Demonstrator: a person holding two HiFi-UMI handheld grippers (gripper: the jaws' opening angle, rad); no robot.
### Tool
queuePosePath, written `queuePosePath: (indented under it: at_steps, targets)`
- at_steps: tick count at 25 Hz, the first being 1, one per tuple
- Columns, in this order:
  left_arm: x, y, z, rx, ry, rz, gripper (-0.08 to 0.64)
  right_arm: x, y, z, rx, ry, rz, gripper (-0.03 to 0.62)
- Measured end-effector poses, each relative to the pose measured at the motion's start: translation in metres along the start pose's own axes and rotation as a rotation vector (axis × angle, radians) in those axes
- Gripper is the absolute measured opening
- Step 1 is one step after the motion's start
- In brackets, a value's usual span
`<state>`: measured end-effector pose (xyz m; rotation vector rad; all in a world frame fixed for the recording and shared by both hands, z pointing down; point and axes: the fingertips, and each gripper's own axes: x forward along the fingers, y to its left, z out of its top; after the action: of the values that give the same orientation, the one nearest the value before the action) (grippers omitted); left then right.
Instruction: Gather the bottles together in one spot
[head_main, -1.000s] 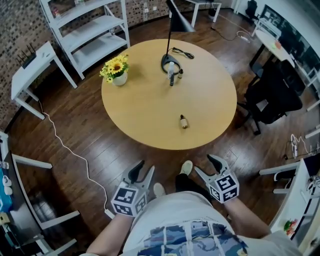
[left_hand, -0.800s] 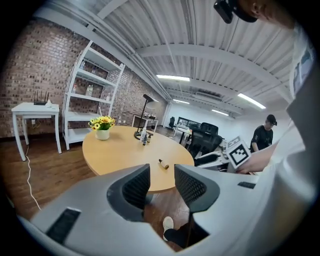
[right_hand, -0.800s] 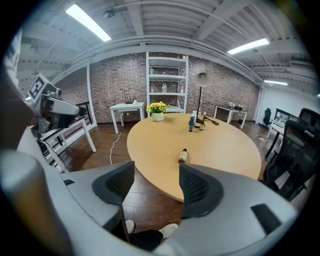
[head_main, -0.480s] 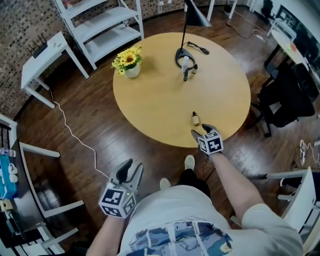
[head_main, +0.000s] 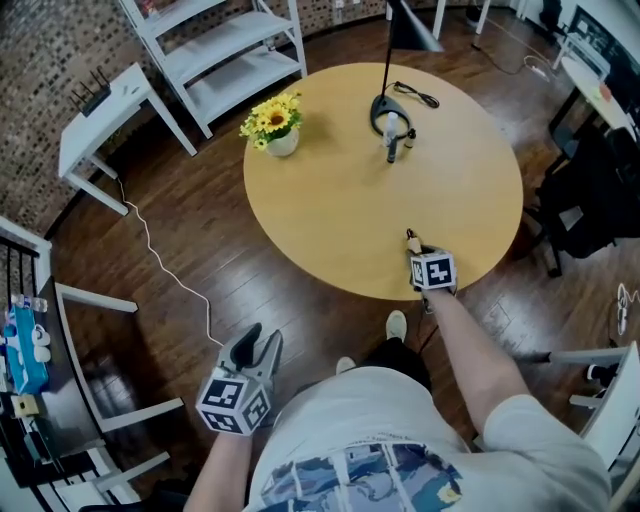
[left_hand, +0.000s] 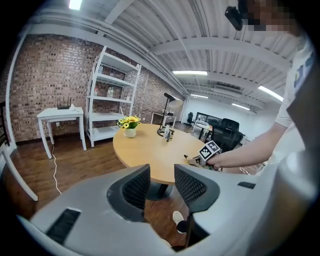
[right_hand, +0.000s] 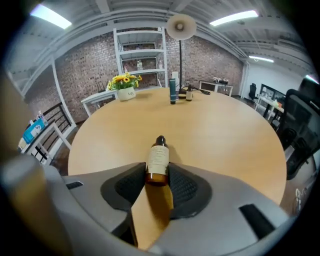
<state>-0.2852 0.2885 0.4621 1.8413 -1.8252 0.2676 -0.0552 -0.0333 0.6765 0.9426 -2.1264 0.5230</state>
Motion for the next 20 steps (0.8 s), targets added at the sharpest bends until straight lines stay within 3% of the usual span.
queuePosePath:
  at_steps: [4, 9, 11, 15, 17, 20]
  targets:
    - [0.030, -0.026, 0.013, 0.029, 0.007, -0.120, 0.138, -0.056, 0.024, 0.008, 0.027, -0.113, 0.080, 0.163]
    - [0.075, -0.109, 0.051, 0.117, 0.015, -0.379, 0.138, -0.183, 0.087, 0.044, -0.145, -0.364, 0.166, 0.163]
    - [0.090, -0.149, 0.071, 0.075, 0.007, -0.510, 0.137, -0.229, 0.105, 0.054, -0.224, -0.467, 0.170, 0.163]
    - [0.109, -0.212, 0.095, -0.166, 0.071, -0.755, 0.138, -0.288, 0.126, 0.057, -0.283, -0.578, 0.166, 0.163]
    - [0.111, -0.236, 0.098, -0.226, 0.106, -0.821, 0.174, -0.304, 0.126, 0.052, -0.289, -0.591, 0.154, 0.163]
    - [0.117, -0.263, 0.094, -0.236, 0.138, -0.853, 0.174, -0.315, 0.111, 0.041, -0.281, -0.580, 0.133, 0.163]
